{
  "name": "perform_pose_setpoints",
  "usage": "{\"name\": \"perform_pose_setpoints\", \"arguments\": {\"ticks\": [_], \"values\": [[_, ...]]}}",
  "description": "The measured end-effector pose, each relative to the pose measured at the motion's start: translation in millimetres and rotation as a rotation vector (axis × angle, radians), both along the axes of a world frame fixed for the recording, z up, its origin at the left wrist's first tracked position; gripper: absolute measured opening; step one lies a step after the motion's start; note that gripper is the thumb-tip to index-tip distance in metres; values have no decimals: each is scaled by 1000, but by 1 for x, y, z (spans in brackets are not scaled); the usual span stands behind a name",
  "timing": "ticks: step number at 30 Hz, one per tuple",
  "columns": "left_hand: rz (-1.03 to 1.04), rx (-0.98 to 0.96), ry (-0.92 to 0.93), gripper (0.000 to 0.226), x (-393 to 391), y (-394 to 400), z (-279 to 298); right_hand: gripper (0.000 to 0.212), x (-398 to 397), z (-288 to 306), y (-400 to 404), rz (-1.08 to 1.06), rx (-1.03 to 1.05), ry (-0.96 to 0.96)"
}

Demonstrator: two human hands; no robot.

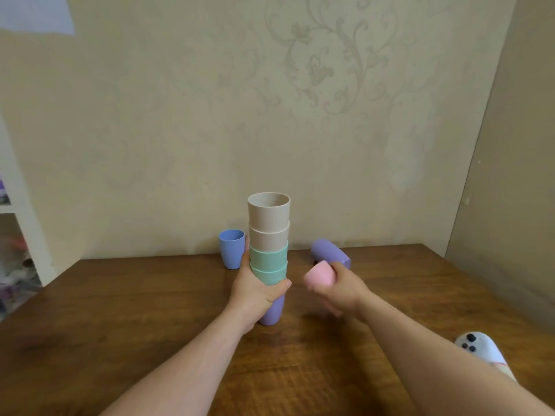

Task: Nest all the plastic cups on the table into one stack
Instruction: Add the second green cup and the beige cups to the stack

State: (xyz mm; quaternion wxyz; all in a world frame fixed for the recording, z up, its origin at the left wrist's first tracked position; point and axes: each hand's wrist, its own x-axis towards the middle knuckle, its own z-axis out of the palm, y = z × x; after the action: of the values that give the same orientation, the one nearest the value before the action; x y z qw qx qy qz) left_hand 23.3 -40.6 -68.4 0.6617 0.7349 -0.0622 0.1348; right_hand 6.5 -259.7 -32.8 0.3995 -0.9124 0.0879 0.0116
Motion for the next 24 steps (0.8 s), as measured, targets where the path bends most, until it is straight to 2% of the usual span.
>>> {"name": "perform_pose_setpoints", "arguments": {"ticks": [2,4,8,10,12,17,20,24], "values": [[2,-4,9,111,-1,-1,0,73,1,29,7,-35,383,-201],[2,-1,9,110,-2,-1,1,60,2,76,16,-93,609,-357],[-11,1,23,106,-5,-2,5,70,0,166,37,-58,864,-587],[-19,9,31,106,-5,-1,6,68,-3,192,49,44,854,-625],[-26,14,28,111,-6,-1,7,66,-6,204,61,153,757,-637],[-33,20,19,111,-10,-1,8,87,-2,182,86,304,526,-524],[-19,29,16,110,-10,-1,8,88,-2,162,91,327,491,-469],[-29,34,15,111,-8,-5,11,82,1,147,88,331,552,-454]]}}
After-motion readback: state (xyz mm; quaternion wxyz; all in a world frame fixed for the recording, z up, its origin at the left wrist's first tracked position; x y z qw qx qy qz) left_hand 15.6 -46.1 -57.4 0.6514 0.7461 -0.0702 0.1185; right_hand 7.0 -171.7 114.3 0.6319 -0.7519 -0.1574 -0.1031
